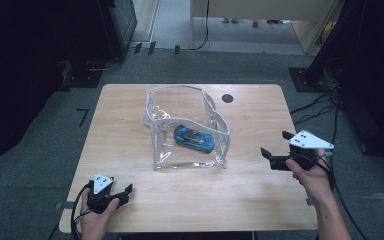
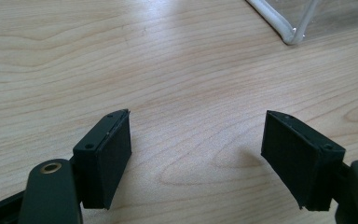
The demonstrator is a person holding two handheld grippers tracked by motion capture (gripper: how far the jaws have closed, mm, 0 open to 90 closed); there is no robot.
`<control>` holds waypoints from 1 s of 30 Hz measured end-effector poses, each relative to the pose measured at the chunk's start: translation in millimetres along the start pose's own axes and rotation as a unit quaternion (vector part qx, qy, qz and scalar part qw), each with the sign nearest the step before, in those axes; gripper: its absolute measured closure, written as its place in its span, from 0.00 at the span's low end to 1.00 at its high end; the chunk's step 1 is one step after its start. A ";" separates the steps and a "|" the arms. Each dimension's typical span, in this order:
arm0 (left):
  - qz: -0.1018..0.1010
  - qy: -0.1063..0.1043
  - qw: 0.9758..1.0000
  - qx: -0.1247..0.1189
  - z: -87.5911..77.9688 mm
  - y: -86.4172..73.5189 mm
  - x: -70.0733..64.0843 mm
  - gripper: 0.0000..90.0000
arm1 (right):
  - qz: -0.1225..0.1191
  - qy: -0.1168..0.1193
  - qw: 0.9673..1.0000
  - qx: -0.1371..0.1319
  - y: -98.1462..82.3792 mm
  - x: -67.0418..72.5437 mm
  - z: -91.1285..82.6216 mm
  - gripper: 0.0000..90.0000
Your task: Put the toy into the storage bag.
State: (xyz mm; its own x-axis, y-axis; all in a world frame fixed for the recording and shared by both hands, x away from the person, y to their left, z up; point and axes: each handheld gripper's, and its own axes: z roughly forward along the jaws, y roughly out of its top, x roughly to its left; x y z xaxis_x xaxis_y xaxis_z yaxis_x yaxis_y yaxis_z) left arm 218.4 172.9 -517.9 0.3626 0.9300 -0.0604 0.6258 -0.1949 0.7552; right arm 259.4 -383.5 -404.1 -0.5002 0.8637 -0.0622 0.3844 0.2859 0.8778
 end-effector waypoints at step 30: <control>0.007 0.006 1.000 0.003 0.2 0.1 -1.1 0.27 | 0.092 -0.045 0.994 0.047 -125.4 -28.8 -26.0 0.09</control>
State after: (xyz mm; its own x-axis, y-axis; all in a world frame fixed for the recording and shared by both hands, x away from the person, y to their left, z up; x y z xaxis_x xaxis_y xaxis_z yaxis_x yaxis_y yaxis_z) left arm 218.3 171.8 -517.9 0.3634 0.9307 -0.0424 0.6242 -0.2095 0.7526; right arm 205.5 -455.1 -500.0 -0.3448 0.9374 0.0489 0.5352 0.1535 0.8307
